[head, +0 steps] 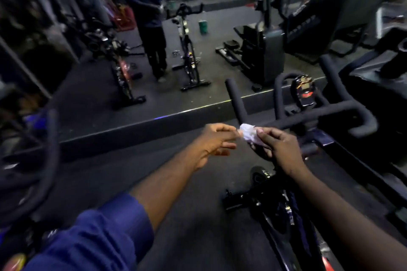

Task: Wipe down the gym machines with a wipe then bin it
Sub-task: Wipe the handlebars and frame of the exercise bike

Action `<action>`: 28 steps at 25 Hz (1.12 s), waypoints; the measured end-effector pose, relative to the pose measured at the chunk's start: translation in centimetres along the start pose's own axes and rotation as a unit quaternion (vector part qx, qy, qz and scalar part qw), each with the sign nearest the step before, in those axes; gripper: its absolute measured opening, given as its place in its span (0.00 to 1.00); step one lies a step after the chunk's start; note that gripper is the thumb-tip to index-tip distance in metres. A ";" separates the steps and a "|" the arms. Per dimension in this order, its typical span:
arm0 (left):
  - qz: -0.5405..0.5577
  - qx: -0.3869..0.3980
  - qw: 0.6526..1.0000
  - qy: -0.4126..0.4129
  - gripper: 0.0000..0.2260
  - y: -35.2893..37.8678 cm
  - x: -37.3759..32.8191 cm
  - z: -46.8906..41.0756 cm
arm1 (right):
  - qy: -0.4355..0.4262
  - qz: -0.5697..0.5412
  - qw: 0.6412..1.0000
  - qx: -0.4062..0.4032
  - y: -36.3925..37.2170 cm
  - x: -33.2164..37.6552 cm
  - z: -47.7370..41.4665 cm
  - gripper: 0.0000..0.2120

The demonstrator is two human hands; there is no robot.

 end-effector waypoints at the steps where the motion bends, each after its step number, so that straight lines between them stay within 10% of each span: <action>1: 0.032 -0.025 0.999 -0.012 0.18 -0.9 1.9 2.8 | -0.001 0.007 1.000 0.023 1.1 -1.3 1.5 0.05; 8: 0.136 -0.259 0.956 -0.028 0.05 -7.2 14.7 22.8 | 0.086 0.028 0.959 0.267 13.0 -10.3 16.3 0.17; 13: 0.140 -0.401 0.905 0.000 0.04 -12.3 21.4 40.6 | 0.194 0.031 0.855 0.480 22.5 -12.8 31.4 0.14; 23: 0.216 -0.584 0.782 -0.013 0.08 -11.9 35.0 74.6 | 0.145 0.098 0.794 0.582 32.9 -19.6 60.7 0.05; 28: 0.190 -0.537 0.820 -0.063 0.16 -9.9 41.5 88.2 | 0.162 0.081 0.768 0.614 34.0 -21.3 77.3 0.13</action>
Point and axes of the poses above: each hand's wrist, its own z-axis away from the middle knuckle, its own y-axis out of the palm, x = y × z, the point moved 5 cm from there along -z, towards the middle knuckle, and after that the axes turned 1 degree about z, right-handed, at the moved point
